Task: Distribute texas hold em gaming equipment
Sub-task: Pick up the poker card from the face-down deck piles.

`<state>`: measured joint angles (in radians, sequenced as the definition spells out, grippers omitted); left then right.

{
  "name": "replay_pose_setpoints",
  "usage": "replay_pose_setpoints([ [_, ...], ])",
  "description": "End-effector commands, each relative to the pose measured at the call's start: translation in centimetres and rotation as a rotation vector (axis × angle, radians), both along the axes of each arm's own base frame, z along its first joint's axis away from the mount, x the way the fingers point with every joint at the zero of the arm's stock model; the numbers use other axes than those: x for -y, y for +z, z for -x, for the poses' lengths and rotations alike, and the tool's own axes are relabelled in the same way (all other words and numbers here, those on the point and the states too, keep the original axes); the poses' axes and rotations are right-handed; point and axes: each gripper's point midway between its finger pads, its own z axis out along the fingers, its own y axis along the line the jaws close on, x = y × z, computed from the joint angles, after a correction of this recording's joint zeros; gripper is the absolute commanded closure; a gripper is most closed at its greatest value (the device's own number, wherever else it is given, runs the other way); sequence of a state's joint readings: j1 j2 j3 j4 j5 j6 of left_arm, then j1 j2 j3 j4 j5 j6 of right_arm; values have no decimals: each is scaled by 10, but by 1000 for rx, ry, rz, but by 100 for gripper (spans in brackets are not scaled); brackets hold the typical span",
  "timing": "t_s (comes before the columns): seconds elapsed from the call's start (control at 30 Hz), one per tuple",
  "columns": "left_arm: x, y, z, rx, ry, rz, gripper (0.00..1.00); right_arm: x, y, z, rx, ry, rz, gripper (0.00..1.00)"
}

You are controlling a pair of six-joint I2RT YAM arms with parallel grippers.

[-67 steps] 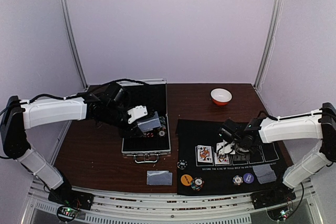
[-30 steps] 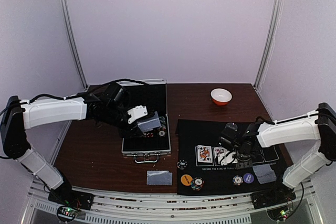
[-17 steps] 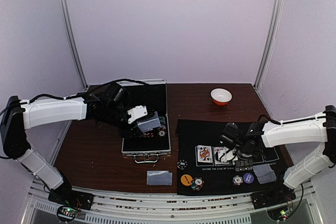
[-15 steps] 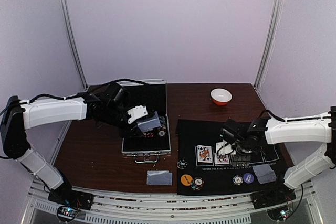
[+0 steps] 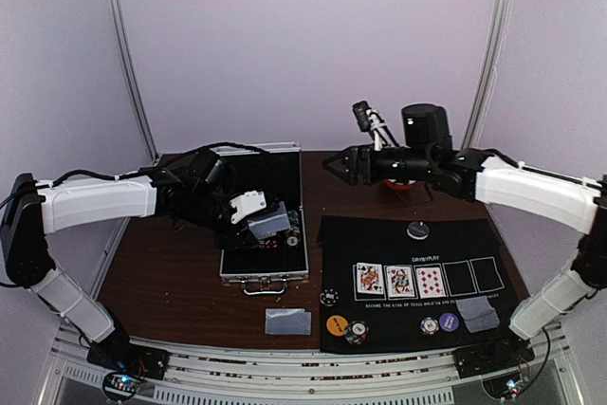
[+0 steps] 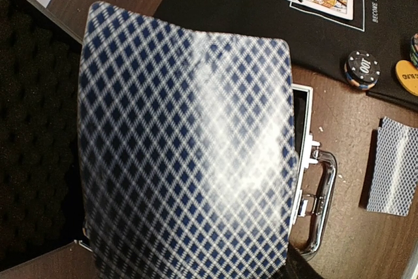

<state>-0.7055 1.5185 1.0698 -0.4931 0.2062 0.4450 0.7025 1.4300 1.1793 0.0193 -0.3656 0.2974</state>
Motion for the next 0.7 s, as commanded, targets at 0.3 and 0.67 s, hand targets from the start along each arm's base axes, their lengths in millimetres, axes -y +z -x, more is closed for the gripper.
replay_pose_setpoints([
  [0.3, 6, 22, -6, 47, -4, 68, 50, -113, -79, 5, -324, 298, -112, 33],
  [0.67, 7, 21, -7, 44, -5, 66, 50, -125, -103, 6, -361, 334, -96, 63],
])
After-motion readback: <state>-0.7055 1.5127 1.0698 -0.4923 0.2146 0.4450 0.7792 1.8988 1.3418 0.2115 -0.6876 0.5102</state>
